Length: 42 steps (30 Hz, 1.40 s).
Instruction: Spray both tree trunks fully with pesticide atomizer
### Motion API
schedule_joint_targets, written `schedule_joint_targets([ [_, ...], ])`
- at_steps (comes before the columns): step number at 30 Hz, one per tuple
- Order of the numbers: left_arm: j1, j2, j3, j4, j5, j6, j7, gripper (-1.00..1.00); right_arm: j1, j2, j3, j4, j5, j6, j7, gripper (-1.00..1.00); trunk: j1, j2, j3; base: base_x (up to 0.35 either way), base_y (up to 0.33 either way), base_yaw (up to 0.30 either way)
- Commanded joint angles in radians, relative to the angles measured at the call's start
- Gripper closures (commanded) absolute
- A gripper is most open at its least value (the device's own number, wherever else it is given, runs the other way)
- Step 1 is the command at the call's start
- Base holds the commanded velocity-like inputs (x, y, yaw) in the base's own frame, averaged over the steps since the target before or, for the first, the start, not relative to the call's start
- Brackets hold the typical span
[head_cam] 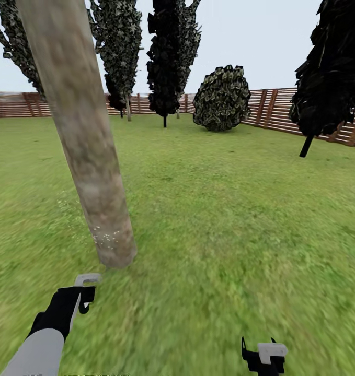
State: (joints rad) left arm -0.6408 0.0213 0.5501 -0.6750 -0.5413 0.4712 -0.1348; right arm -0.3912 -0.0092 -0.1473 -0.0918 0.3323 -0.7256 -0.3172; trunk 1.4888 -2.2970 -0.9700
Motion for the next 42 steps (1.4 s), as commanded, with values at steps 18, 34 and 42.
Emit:
schedule_joint_targets([
  [18, -0.236, 0.074, -0.162, -0.079, -0.002, 0.207, -0.177, 1.00, 0.000, -0.002, 0.000, 0.001, 0.001, 0.002, 0.001, -1.00, 0.000, 0.000, 0.000, 0.000, 0.000, 0.013],
  [34, -0.265, 0.033, -0.250, -0.128, 0.004, 0.248, -0.180, 1.00, 0.000, -0.002, 0.000, 0.001, 0.001, 0.002, 0.001, -1.00, 0.000, 0.000, 0.000, 0.000, 0.000, 0.000],
  [42, -0.273, 0.057, -0.239, -0.129, 0.011, 0.250, -0.183, 1.00, 0.000, -0.002, 0.000, 0.001, 0.001, 0.002, 0.001, -1.00, 0.000, 0.000, 0.000, 0.000, 0.000, 0.000],
])
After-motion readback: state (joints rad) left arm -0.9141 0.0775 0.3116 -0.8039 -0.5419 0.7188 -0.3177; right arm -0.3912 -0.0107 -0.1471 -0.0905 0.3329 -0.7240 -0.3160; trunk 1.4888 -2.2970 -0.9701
